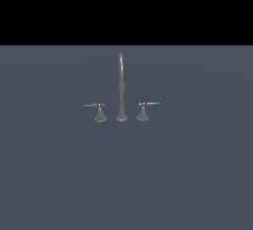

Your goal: Turn on the faucet by rotating a designated handle.

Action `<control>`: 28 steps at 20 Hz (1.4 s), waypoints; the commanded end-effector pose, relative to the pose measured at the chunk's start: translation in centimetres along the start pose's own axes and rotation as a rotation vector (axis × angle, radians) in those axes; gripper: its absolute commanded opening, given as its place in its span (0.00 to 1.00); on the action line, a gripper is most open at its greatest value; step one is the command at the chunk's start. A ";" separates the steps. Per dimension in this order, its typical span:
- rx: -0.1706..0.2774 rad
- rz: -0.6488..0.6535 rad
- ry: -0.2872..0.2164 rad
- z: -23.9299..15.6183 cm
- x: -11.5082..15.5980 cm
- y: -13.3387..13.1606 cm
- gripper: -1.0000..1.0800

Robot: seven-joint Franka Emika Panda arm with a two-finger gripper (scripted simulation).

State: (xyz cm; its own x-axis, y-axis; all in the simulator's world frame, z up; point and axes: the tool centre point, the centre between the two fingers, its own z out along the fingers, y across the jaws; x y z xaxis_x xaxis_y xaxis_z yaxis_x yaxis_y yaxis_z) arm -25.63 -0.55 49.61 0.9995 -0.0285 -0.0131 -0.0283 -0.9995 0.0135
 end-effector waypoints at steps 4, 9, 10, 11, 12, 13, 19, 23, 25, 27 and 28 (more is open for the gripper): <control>0.000 0.004 0.000 0.1 0.0 -0.1 0.00; 0.000 0.032 0.000 0.9 0.3 -0.8 0.00; 0.001 0.040 0.000 1.2 0.3 -1.0 0.00; 0.001 0.050 0.000 1.4 0.4 -1.2 0.00; 0.001 0.060 0.000 1.7 0.5 -1.5 0.00; 0.001 0.072 0.000 2.1 0.7 -1.7 0.00; 0.003 0.162 -0.001 4.7 1.7 -3.9 0.00; 0.004 0.240 -0.001 6.9 2.7 -5.7 0.00; 0.005 0.281 -0.001 8.1 3.3 -6.6 0.00; 0.006 0.321 -0.001 9.2 3.9 -7.5 0.00; 0.007 0.341 -0.001 9.8 4.2 -7.9 0.00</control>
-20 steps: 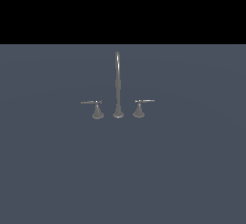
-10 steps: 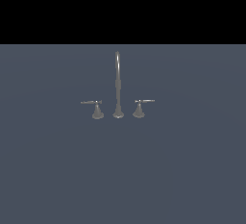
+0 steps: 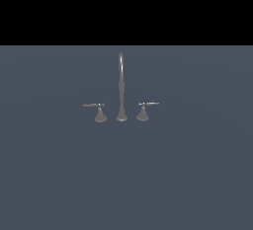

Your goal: Turn on the faucet by rotating a designated handle.

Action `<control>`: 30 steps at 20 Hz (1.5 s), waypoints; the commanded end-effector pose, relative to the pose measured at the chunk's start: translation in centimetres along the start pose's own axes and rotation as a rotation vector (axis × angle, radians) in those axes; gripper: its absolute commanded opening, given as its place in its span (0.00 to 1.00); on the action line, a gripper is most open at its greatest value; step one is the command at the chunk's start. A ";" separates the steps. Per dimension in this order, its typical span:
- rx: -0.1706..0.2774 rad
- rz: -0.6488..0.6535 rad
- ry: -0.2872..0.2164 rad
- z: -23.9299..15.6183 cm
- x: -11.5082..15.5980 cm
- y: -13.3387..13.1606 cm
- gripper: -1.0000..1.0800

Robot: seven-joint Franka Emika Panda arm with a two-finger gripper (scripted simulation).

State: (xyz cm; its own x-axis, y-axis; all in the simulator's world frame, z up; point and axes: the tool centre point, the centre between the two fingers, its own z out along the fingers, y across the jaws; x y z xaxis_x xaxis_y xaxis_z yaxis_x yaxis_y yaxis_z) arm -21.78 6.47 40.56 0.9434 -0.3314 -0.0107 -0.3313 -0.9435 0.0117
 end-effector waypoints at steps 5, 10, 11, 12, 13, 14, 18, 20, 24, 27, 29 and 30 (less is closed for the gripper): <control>0.004 0.132 -0.001 3.8 1.3 -3.3 0.00; 0.007 0.232 -0.002 6.7 2.6 -5.7 0.00; 0.008 0.251 -0.002 7.3 2.9 -6.2 0.00; 0.009 0.270 -0.002 7.8 3.2 -6.6 0.00; 0.009 0.289 -0.002 8.4 3.5 -7.1 0.00; 0.010 0.308 -0.002 8.9 3.9 -7.5 0.00; 0.013 0.382 -0.003 11.1 5.2 -9.1 0.00; 0.014 0.418 -0.004 12.1 5.8 -9.9 0.00; 0.017 0.485 -0.004 14.0 7.2 -11.2 0.00; 0.018 0.534 -0.005 15.4 8.2 -12.1 0.00; 0.019 0.565 -0.005 16.3 8.9 -12.7 0.00; 0.020 0.581 -0.005 16.8 9.3 -13.0 0.00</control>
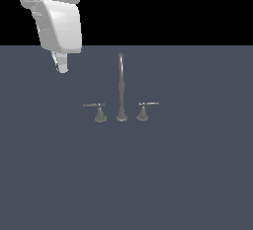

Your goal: Turn on the faucet by rotating a designated handle.

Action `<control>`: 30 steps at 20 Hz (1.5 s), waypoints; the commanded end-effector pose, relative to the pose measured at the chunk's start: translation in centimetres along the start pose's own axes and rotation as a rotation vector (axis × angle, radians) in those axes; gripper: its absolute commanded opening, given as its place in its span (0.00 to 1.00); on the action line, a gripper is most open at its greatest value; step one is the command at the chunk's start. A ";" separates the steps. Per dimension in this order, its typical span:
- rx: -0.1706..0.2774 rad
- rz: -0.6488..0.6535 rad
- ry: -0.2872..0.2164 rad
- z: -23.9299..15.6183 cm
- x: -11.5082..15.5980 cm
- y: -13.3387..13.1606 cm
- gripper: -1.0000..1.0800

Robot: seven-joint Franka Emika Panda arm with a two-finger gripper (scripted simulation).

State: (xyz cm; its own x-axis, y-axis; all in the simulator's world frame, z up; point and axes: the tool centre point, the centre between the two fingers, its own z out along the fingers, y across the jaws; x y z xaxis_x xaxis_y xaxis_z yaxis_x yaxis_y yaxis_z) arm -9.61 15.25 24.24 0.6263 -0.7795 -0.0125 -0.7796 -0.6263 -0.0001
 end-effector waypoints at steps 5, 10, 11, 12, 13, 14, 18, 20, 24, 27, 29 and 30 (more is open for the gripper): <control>0.003 0.101 0.001 2.9 1.2 -2.6 0.00; 0.003 0.181 0.002 5.2 2.3 -4.5 0.00; 0.003 0.197 0.003 5.7 2.6 -4.9 0.00; 0.003 0.214 0.004 6.2 2.8 -5.3 0.00; 0.003 0.232 0.004 6.8 3.1 -5.7 0.00; 0.003 0.250 0.005 7.3 3.5 -6.1 0.00; 0.002 0.330 0.008 9.6 4.9 -7.8 0.00; 0.002 0.371 0.010 10.8 5.8 -8.6 0.00; 0.001 0.450 0.013 13.0 7.4 -10.1 0.00; 0.001 0.503 0.014 14.5 8.6 -11.1 0.00; 0.002 0.533 0.015 15.3 9.3 -11.6 0.00; 0.002 0.546 0.015 15.7 9.7 -11.8 0.00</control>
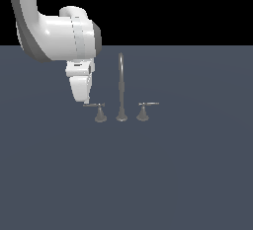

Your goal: Turn on the faucet by rotating a designated handle.

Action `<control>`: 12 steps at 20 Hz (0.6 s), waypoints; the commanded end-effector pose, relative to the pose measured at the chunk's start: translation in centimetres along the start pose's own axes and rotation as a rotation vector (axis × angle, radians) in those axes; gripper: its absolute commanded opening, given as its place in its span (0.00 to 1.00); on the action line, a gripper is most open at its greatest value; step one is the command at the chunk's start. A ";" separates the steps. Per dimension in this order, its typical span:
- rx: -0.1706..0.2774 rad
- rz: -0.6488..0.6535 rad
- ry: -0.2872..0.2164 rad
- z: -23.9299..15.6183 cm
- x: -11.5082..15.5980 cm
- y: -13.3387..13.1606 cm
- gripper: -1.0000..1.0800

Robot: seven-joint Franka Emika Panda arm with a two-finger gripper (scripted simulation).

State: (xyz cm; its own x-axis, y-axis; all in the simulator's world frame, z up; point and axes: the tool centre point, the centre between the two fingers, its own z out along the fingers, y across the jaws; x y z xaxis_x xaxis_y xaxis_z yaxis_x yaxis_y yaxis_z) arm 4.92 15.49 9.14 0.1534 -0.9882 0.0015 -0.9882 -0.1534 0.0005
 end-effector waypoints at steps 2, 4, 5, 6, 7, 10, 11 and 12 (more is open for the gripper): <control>0.000 0.048 0.001 1.3 0.6 -1.2 0.00; 0.000 0.068 0.001 1.9 0.9 -1.8 0.00; 0.000 0.077 0.001 2.1 1.0 -2.0 0.00; 0.000 0.085 0.000 2.3 1.1 -2.2 0.00; 0.000 0.091 0.000 2.5 1.2 -2.4 0.00; 0.000 0.105 0.000 2.8 1.4 -2.7 0.00; 0.001 0.107 0.000 2.8 1.4 -2.8 0.00; 0.001 0.108 -0.001 2.9 1.4 -2.8 0.00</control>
State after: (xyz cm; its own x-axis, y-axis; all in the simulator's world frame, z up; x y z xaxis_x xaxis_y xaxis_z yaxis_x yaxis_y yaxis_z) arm 8.95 15.58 9.38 0.0612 -0.9981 -0.0046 -0.9972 -0.0609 -0.0444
